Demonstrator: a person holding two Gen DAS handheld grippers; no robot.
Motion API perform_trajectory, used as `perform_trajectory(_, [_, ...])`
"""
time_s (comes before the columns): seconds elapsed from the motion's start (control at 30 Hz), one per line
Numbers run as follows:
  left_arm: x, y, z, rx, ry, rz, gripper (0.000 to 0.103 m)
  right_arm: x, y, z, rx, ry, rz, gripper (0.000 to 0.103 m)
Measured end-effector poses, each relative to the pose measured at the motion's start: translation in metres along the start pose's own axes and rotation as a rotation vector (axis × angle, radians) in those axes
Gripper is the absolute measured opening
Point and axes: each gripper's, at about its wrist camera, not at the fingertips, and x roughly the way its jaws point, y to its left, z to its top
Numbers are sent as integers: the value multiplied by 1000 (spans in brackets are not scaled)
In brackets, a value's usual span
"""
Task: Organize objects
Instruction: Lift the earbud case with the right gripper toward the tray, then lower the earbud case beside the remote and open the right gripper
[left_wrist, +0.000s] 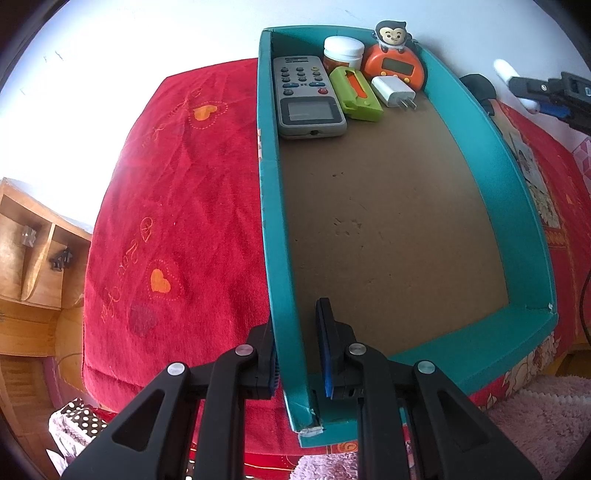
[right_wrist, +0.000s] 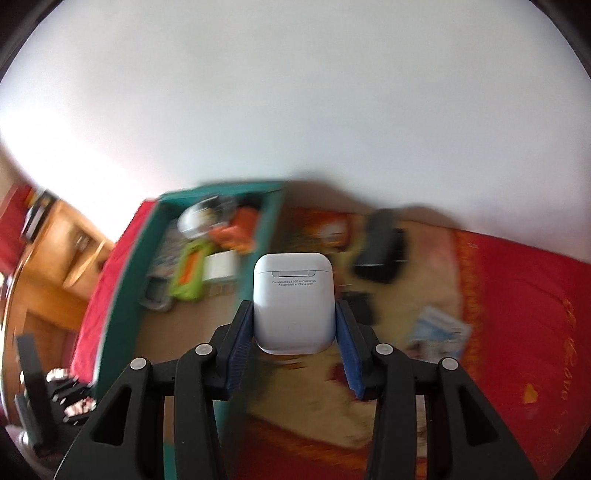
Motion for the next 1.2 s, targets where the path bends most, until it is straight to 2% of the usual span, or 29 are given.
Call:
perform_trajectory(0.17, [-1,3,-3,1,-4,-10,14,15,68,-11,-165,102,147,44])
perform_trajectory(0.3, [-1,4,-4,8,-4,-13,14,36,103,-18,-243,170,172,44])
perform_trajectory(0.4, [-1,4,-5,7,-8,-14,14,58,120,-23,-233,245,182,44])
perform_trajectory(0.5, [-2,4,-7,4,-15,-15,14,79,129,-25,-171,327,184,44])
perform_trajectory(0.6, [-3,5,-9,-4,-22,-21,14,103,136,-26,-117,365,180,44])
perform_trajectory(0.8, [-5,8,-12,3,-25,-29,14,124,146,-27,-81,393,157,44])
perform_trajectory(0.93, [-5,10,-14,5,-27,-37,14,132,143,-29,-23,394,177,45])
perform_trajectory(1.2, [-5,13,-13,13,-26,-46,15,105,131,-28,-58,367,226,46])
